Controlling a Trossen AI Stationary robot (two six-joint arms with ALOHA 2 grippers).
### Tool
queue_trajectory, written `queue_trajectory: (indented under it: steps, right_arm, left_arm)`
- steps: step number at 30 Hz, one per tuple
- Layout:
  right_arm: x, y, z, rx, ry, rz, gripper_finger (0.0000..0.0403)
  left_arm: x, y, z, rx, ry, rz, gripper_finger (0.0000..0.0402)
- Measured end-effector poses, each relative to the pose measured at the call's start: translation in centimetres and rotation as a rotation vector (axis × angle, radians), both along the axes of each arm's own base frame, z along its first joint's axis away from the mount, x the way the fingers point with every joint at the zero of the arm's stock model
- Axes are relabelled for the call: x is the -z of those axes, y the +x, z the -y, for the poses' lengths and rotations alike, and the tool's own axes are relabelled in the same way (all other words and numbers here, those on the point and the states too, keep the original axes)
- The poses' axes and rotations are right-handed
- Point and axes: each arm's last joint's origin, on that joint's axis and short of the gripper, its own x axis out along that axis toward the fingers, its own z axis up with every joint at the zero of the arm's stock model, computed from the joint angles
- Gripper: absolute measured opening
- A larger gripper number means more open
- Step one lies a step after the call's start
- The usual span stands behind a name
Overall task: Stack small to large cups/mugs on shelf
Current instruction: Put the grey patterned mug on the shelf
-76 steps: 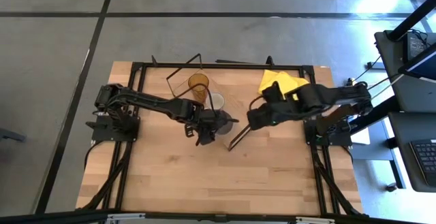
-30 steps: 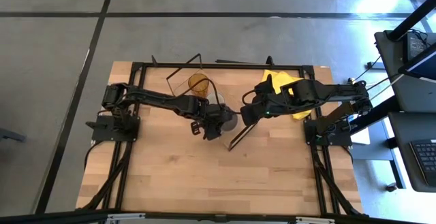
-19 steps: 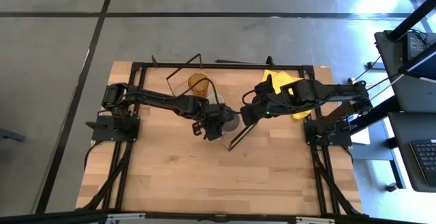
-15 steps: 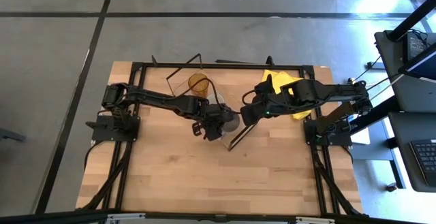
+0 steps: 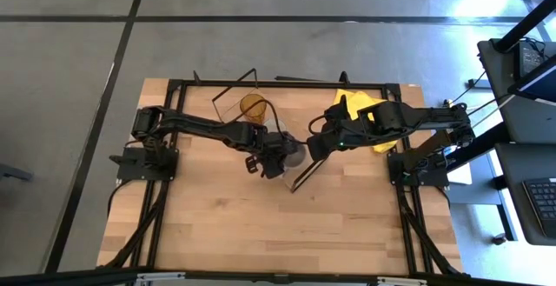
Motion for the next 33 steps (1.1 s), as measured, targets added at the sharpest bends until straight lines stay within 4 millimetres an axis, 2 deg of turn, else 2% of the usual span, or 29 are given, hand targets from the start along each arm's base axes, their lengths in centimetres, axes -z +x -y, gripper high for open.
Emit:
queue_trajectory:
  steps: [4,27,33]
  right_arm:
    - [0.01,-0.05,0.01,-0.003,-0.002,-0.006,0.0016]
    - [0.03,-0.13,0.06,-0.039,-0.040,-0.024,0.0017]
    - [0.02,-0.13,0.08,-0.038,-0.047,-0.023,0.0047]
  left_arm:
    - [0.48,0.28,0.14,-0.004,0.007,-0.003,0.0039]
    - [0.41,0.33,0.12,-0.092,0.008,0.012,0.0039]
    - [0.41,0.33,0.13,-0.131,-0.018,0.016,0.0040]
